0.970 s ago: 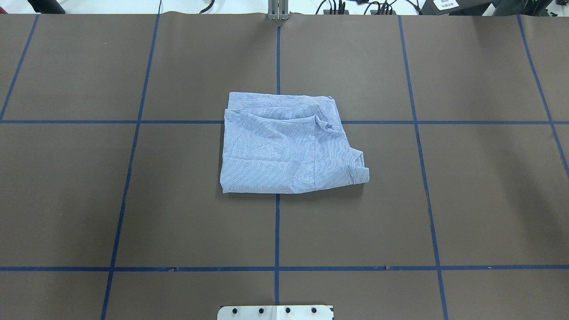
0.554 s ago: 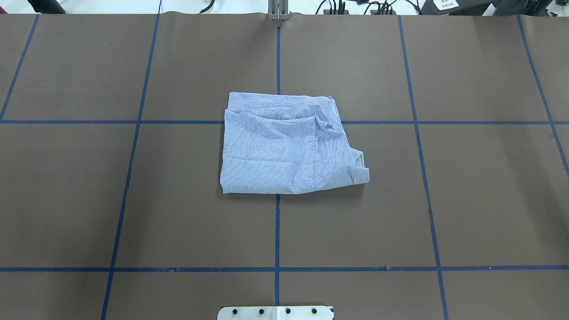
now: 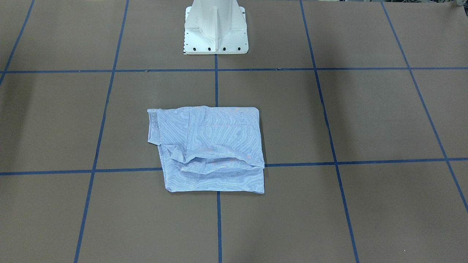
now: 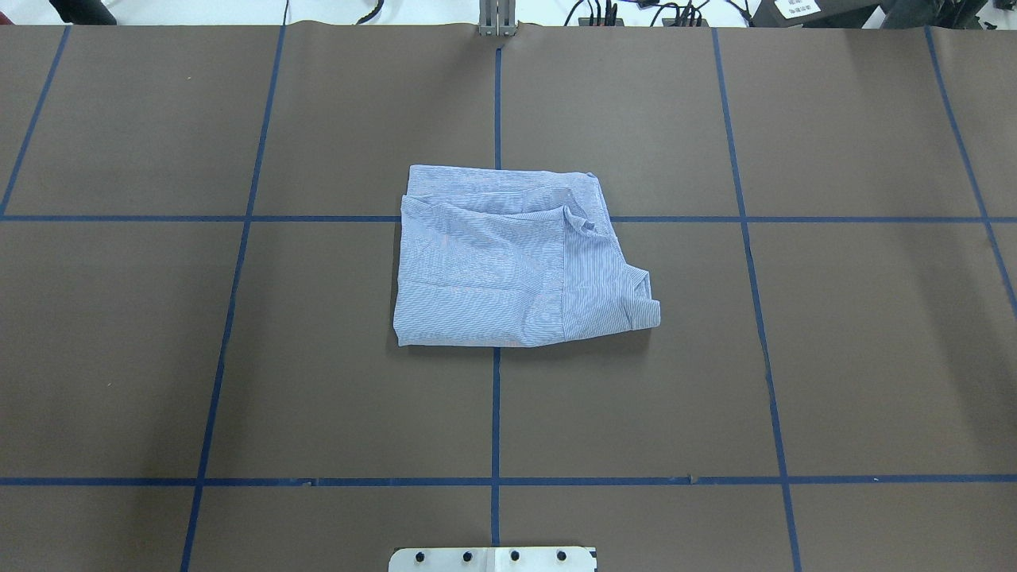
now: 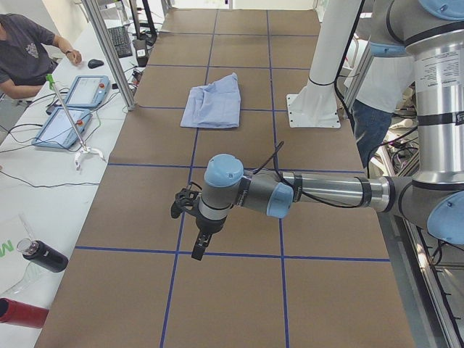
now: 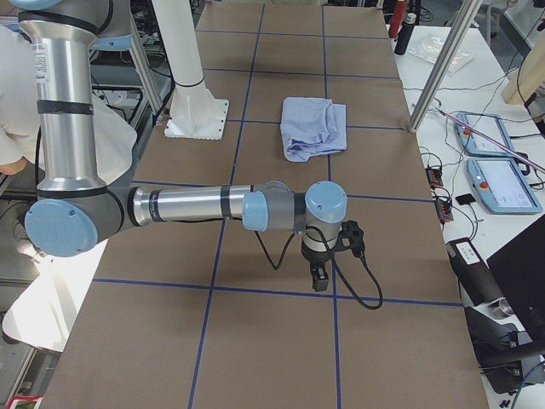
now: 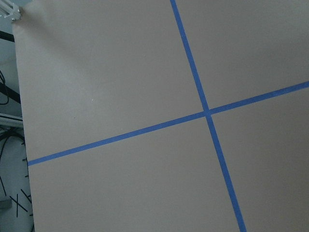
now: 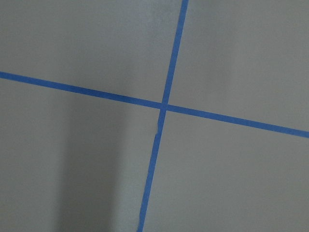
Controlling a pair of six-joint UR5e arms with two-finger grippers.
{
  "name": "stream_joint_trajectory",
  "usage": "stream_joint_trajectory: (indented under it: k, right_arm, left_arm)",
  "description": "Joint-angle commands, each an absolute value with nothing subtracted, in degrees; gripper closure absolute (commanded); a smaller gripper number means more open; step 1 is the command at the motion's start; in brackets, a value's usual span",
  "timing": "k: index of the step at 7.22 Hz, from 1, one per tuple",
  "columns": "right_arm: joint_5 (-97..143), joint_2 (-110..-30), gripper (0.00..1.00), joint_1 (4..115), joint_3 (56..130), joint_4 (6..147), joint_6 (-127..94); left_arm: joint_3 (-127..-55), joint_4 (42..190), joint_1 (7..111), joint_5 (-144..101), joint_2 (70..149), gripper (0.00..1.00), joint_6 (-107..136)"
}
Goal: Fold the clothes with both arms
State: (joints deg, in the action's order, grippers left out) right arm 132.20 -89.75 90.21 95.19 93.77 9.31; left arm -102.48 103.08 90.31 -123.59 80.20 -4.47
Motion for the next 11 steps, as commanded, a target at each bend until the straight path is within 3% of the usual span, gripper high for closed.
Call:
stream_joint_trajectory:
  k: [1,6,11]
  right_arm:
    - [133.41,-90.35,0.00,90.18,95.01,94.65,8.62]
    - [139.57,-91.05,0.00,87.19,94.31,95.62,0.53]
    - [139.48,-91.32,0.00,87.27,94.65,95.54,0.62]
  left_arm:
    - [-102.66,98.21,89.83,-129.07,80.68,0.00,-3.96]
    - [-106.43,85.54,89.65,-132.18,81.12,0.00,-1.76]
    - [-104.41,85.96,89.65,-132.36,80.42,0.00,-2.29]
